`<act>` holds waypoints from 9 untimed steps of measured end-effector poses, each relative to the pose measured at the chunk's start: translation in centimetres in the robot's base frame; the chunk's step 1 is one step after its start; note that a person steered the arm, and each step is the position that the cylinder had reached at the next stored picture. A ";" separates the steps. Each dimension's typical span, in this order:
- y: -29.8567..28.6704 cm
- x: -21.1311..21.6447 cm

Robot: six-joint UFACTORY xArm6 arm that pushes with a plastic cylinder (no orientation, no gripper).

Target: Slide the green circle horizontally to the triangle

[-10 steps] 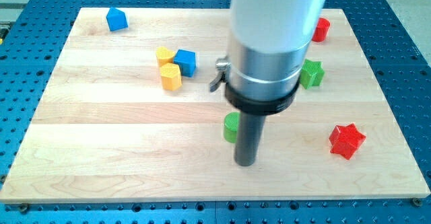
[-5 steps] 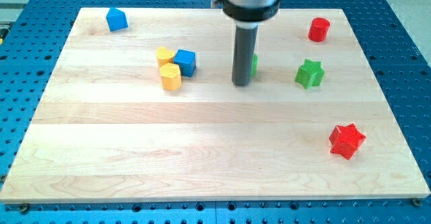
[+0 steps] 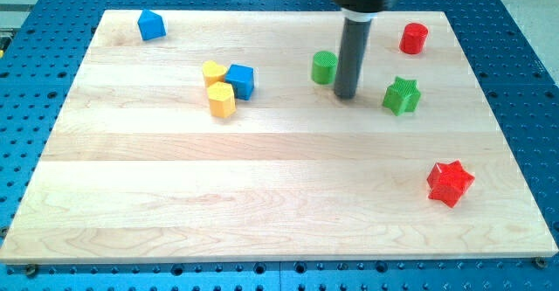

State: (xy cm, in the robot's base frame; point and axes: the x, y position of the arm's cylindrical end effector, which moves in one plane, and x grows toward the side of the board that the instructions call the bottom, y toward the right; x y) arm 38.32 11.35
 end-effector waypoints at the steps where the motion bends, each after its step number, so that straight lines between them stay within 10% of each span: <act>1: 2.5 0.2; 3: 3.2 -5.3; 7: -5.2 -2.0; 9: -8.6 -9.3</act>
State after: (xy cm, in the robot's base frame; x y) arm 29.02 2.73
